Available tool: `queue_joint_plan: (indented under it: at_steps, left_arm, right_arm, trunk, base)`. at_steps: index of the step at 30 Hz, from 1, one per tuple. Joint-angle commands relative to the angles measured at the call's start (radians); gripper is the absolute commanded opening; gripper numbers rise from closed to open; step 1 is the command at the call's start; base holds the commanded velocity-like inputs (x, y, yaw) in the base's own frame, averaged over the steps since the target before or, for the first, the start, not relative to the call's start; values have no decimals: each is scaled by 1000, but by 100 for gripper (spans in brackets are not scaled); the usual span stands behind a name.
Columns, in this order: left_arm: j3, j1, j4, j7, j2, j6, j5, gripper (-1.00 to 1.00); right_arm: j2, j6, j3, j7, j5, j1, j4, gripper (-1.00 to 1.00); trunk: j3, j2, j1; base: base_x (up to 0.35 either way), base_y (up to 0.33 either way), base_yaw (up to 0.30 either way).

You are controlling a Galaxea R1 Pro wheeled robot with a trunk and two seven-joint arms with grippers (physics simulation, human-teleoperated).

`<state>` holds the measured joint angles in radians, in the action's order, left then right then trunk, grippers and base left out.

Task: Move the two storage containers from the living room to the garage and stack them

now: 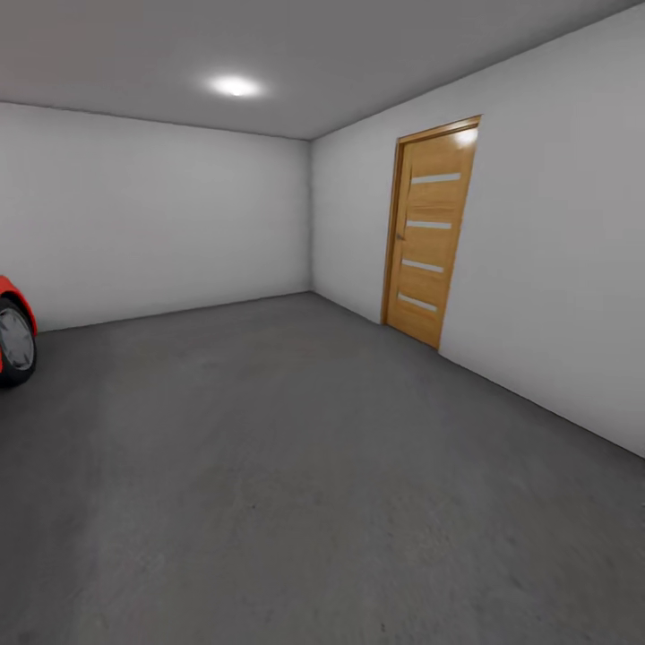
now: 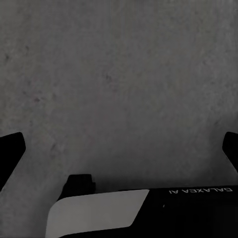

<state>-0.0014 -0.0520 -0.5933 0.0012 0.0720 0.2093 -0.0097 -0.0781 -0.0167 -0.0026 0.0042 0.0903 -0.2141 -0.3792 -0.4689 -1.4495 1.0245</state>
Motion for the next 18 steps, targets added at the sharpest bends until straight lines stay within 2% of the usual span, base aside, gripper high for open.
queue_joint_plan:
  at_steps: [1, 13, 18]
  left_arm:
    - [0, 0, -2, 0, 0, 5, -1, 100]
    - [0, 0, -2, 0, 0, 5, -1, 100]
    - [0, 0, -2, 0, 0, 5, -1, 100]
  right_arm:
    - [0, -2, 0, 0, 9, -1, 0, 100]
    - [0, -2, 0, 0, 11, -1, 0, 100]
    - [0, -2, 0, 0, 11, -1, 0, 100]
  trunk:
    - [-1, -1, 1]
    - [-1, -1, 1]
    - [-1, -1, 1]
  base:
    - [307, 197, -72]
    - [305, 201, -11]
    - [320, 57, -3]
